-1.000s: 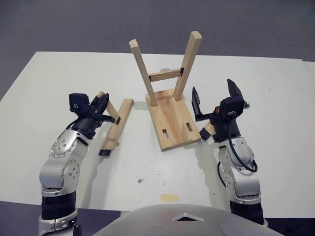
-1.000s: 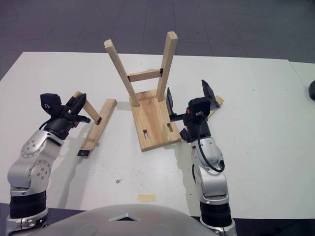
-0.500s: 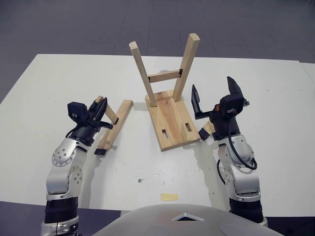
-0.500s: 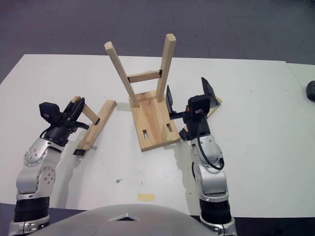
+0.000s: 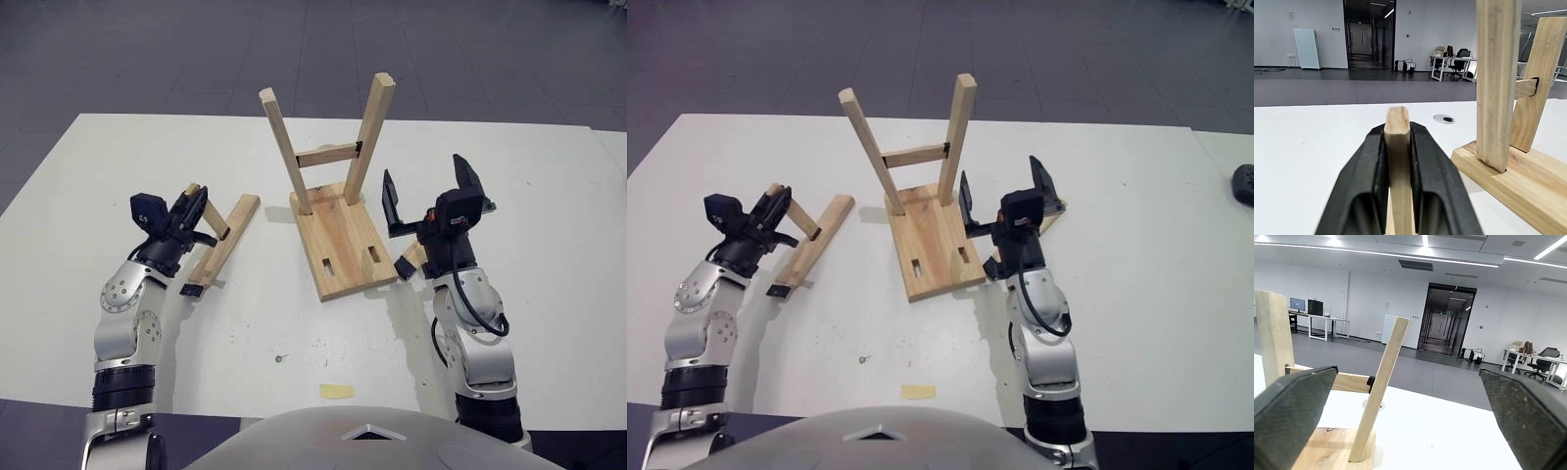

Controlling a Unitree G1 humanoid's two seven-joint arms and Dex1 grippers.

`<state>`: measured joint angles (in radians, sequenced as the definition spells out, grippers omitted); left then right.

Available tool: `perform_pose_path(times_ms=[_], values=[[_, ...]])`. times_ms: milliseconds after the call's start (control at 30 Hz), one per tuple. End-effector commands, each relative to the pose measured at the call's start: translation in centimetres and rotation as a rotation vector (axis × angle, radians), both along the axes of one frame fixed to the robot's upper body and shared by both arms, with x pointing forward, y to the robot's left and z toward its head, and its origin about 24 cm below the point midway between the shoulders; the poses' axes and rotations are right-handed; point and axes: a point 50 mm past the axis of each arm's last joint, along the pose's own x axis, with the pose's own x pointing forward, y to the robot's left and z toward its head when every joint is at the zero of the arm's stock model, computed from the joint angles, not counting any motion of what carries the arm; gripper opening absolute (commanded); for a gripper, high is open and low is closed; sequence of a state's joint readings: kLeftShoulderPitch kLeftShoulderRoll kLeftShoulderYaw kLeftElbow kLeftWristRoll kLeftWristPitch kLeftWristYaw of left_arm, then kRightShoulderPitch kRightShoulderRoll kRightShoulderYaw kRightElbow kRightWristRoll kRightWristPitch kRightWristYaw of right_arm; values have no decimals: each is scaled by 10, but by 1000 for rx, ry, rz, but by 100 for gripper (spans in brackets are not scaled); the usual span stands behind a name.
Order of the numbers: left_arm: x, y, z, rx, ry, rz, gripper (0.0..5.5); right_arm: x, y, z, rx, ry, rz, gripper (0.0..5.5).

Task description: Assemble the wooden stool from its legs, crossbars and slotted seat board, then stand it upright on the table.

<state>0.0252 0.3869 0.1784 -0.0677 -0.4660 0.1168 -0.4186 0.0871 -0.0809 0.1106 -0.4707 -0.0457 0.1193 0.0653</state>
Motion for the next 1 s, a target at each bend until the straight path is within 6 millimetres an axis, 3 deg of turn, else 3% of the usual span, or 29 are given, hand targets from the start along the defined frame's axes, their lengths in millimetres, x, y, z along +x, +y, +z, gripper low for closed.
perform_pose_path(times_ms=[33,167,433,600,733,867,1000], values=[[-8,-10,-2,24,128,1,118,3,1,-1,2,10,-9,540],[4,-19,39,1,40,12,188,3,1,-3,0,20,-14,540],[20,-33,90,-13,-87,-12,323,4,1,-5,-8,28,-14,540],[40,-34,123,6,-192,-24,408,5,2,-7,-5,35,-15,540],[53,-33,105,6,-134,-37,472,6,3,-8,-15,35,-6,540],[50,-25,76,54,-45,-21,538,7,3,-9,-21,39,2,540],[51,-17,70,41,-31,12,538,5,3,-11,-18,49,-2,540]])
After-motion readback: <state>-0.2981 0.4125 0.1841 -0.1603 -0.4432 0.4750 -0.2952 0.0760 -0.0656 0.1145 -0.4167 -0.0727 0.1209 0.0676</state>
